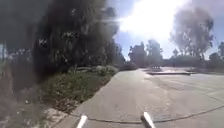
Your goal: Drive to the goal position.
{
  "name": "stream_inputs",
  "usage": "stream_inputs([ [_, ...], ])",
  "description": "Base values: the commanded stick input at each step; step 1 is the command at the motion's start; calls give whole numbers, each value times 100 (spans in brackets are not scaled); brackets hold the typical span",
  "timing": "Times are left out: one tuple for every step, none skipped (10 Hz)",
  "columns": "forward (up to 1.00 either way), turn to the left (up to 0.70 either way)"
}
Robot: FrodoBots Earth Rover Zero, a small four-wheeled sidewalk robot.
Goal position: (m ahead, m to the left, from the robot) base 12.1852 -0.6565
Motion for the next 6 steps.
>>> stream_inputs([
  [85, -32],
  [85, -29],
  [85, 0],
  [85, 0],
  [85, 0],
  [85, 0],
])
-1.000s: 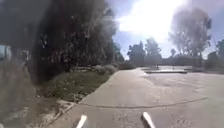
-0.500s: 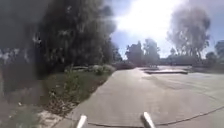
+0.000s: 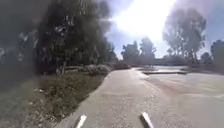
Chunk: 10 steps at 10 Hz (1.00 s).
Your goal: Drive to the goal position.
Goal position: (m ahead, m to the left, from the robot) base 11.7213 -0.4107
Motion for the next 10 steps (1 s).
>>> stream_inputs([
  [85, -6],
  [85, -12],
  [85, 0],
  [85, 0],
  [85, 0],
  [85, -2],
  [85, -14],
  [85, -26],
  [85, 0],
  [85, 0],
])
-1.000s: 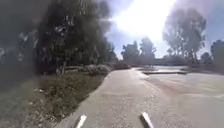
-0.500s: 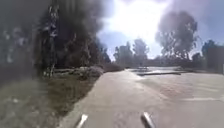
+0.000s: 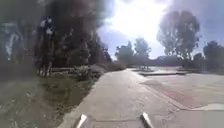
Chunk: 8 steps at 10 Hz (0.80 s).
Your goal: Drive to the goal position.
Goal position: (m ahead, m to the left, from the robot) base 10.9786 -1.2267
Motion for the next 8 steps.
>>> stream_inputs([
  [85, 0],
  [85, 0],
  [85, 0],
  [85, 0],
  [85, 0],
  [85, 0],
  [85, 0],
  [85, -8],
])
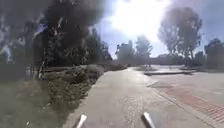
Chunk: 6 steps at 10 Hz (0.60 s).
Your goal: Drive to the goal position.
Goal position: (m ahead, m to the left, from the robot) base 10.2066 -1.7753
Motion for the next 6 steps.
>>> stream_inputs([
  [85, -18],
  [85, -29],
  [85, -23],
  [85, -11],
  [85, -1],
  [85, -13],
])
